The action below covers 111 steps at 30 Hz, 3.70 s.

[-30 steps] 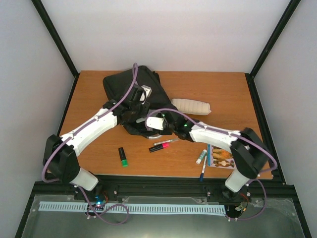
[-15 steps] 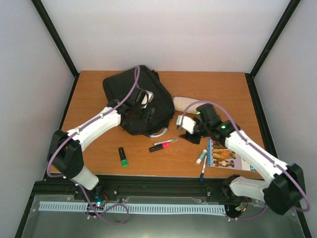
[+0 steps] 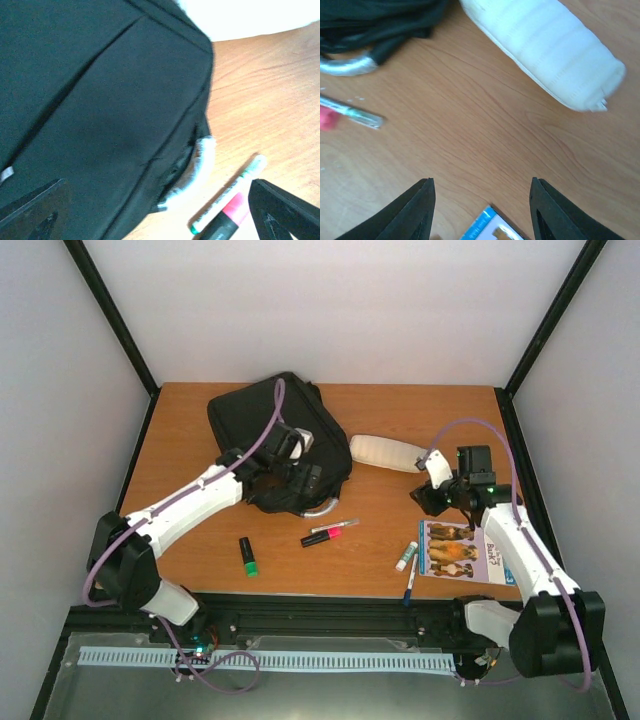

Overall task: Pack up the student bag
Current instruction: Place the book in the student bag, then pick up the book from the center of the board.

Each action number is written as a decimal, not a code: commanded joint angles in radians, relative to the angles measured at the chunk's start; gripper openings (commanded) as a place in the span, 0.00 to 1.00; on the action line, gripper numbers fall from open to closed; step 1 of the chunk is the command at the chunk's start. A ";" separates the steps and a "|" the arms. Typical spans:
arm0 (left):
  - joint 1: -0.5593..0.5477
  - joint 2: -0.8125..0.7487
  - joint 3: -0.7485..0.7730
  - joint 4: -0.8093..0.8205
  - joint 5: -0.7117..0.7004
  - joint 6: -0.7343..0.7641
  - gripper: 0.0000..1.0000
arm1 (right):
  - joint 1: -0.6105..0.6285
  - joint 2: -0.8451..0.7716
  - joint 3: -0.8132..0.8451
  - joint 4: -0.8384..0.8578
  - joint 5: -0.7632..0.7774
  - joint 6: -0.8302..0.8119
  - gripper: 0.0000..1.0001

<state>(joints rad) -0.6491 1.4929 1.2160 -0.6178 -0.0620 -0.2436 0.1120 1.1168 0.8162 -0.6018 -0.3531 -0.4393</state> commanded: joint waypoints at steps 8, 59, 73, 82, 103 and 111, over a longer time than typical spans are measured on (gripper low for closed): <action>-0.258 0.065 0.134 0.004 -0.402 -0.162 1.00 | -0.276 0.093 0.063 -0.092 -0.084 0.006 0.54; -0.294 0.525 0.339 0.200 0.332 -0.124 0.92 | -0.414 -0.071 -0.305 -0.284 0.685 -0.745 0.86; -0.296 0.522 0.305 0.214 0.328 -0.141 0.92 | -0.423 0.219 -0.215 0.110 0.756 -0.668 0.85; -0.296 0.522 0.310 0.209 0.285 -0.164 0.92 | -0.424 0.524 0.028 0.251 0.727 -0.527 0.84; -0.296 0.790 0.672 0.182 0.261 -0.412 0.83 | -0.640 0.413 0.279 -0.219 0.044 -0.105 0.79; -0.296 0.893 0.761 0.182 0.325 -0.475 0.84 | -0.640 0.497 0.213 -0.220 0.004 -0.129 0.68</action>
<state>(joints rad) -0.9337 2.3440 1.9095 -0.4274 0.2161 -0.6655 -0.5270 1.5753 1.0538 -0.8040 -0.2890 -0.5613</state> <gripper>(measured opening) 0.839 0.704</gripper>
